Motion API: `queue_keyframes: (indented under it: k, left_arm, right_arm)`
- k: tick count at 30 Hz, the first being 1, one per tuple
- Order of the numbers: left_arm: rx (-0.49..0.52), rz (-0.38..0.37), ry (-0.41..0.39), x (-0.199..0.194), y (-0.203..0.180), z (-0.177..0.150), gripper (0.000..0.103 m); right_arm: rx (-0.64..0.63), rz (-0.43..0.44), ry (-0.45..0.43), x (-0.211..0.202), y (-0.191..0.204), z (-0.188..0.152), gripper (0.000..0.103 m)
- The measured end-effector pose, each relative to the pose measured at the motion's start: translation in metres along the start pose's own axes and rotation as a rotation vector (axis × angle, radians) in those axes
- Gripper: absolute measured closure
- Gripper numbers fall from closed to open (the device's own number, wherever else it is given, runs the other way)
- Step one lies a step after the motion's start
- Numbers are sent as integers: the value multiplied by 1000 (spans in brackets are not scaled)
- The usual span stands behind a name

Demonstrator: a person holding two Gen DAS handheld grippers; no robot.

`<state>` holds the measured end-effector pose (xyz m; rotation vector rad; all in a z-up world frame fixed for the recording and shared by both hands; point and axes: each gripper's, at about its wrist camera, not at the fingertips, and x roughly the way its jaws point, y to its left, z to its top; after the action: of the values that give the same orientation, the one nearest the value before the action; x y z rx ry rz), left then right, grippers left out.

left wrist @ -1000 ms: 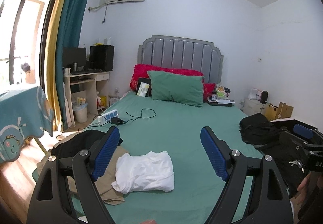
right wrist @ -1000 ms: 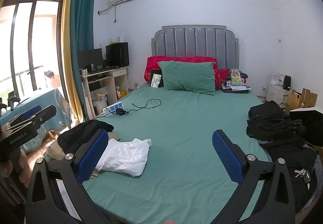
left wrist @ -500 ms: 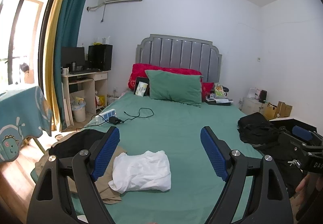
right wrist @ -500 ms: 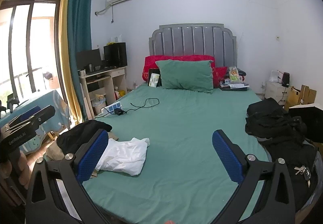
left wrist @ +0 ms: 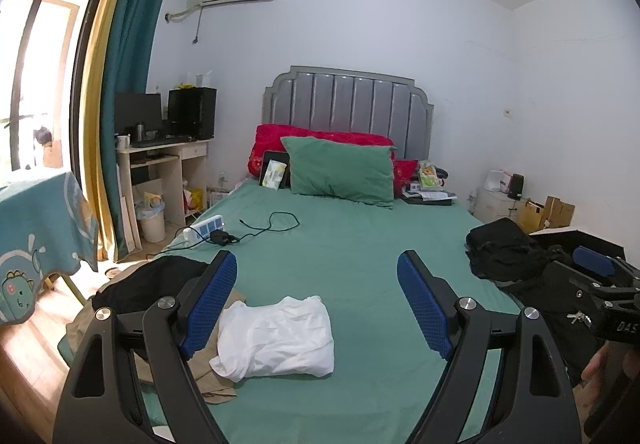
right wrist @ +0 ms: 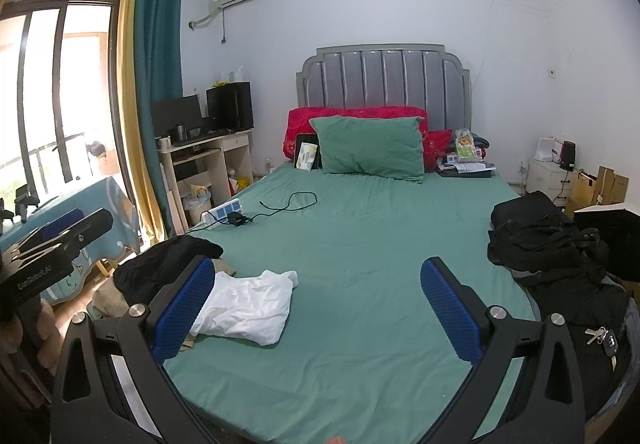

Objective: Fold large clothes

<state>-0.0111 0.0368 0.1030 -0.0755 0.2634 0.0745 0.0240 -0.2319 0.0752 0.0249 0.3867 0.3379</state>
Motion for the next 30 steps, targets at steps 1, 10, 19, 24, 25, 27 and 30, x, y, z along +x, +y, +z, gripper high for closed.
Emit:
queue_keyframes:
  k: [1,10,19,24,25,27,30]
  left_arm:
    - [1,-2,1,0,0,-1,18]
    - [1,-28,5,3,3,-2,18]
    - [3,-38,6,3,1,-4,18]
    - [0,-40,8,3,0,-4,18]
    - [1,-41,8,3,-1,-4,18]
    - [0,-45,7,3,0,-4,18]
    - [1,-52,10,6,1,-4,18]
  right_arm:
    - [0,-2,1,0,0,0,1]
    - [-9,-16,2,0,6,1,1]
    - [-5,-7,7,1,6,-1,1]
    - [-4,-8,13,3,6,-2,1]
    - [-4,-8,13,3,5,-2,1]
    - [-4,-9,11,3,5,-1,1]
    - [-7,-9,14,4,5,-2,1]
